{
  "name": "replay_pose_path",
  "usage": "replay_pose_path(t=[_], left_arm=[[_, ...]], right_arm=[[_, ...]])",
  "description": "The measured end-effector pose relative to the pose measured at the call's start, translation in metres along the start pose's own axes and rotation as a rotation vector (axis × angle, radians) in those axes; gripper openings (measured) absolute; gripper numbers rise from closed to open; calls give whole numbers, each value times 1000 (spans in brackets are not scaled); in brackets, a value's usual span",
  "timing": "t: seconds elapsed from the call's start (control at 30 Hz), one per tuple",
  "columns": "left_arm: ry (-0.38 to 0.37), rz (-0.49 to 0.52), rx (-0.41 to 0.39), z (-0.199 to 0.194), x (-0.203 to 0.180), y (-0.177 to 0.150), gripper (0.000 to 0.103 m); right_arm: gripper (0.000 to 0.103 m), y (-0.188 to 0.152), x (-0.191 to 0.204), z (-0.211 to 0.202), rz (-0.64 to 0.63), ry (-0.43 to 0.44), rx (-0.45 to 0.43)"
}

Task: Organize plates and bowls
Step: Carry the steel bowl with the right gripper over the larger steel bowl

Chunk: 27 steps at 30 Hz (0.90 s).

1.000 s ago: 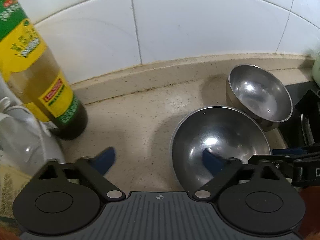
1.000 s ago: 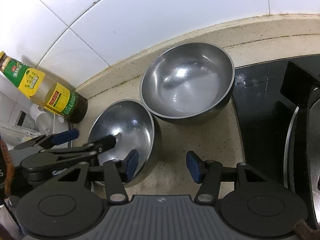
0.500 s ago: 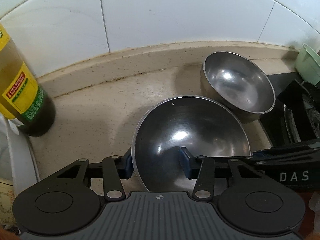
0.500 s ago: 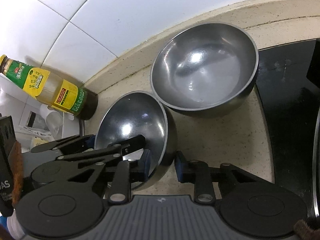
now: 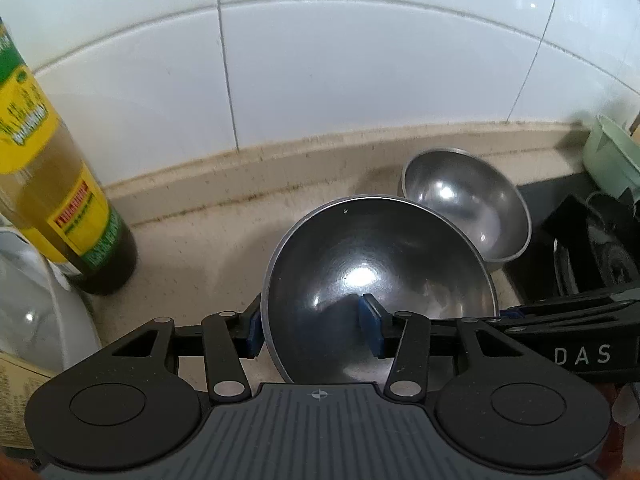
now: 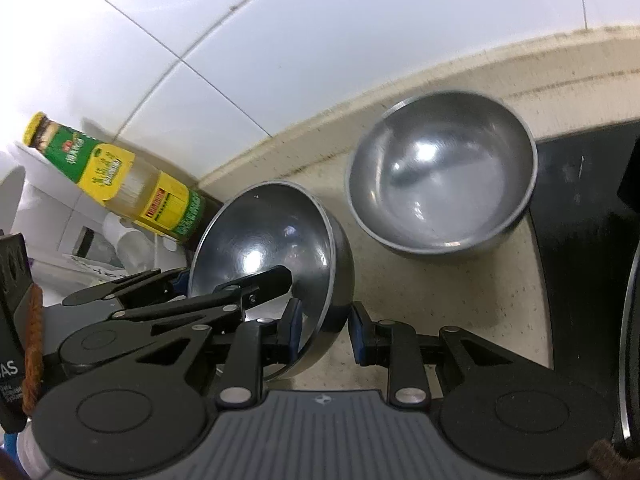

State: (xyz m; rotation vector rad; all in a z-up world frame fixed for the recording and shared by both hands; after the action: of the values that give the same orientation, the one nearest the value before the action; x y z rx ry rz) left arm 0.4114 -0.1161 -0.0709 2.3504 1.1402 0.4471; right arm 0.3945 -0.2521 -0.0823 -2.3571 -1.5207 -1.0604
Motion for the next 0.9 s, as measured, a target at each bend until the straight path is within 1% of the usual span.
replay_pose_path(t=[0.23,0.4,0.63,0.9], left_arm=[[16,-5,-47,-24,3,6,56],[34,-11,-80,-43,3,6,56],[66,-24,-113,-71,3,0,57],[99,-44,-137,-101,3,-16,58]], right_arm=[[23,4,18,-17,-39,11,-37],[23,1,30,-30,-67,26,-57],[23,-11,49,-47,-114,49,-68],[23,-29,67,-61,-170,69,-55]])
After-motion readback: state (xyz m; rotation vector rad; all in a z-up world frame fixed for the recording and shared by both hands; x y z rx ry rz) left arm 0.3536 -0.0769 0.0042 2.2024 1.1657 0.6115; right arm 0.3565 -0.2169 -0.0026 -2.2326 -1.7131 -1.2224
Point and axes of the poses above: each gripper's, at about its wrist camera, not at the fingertips, and z roughly the way its jaws point, x to its left, y to its top, the point moved 1 cm from there along z, roughly the way its jaws point, and after that the axes turned 13 degrees about z, right-handed, at the moved point
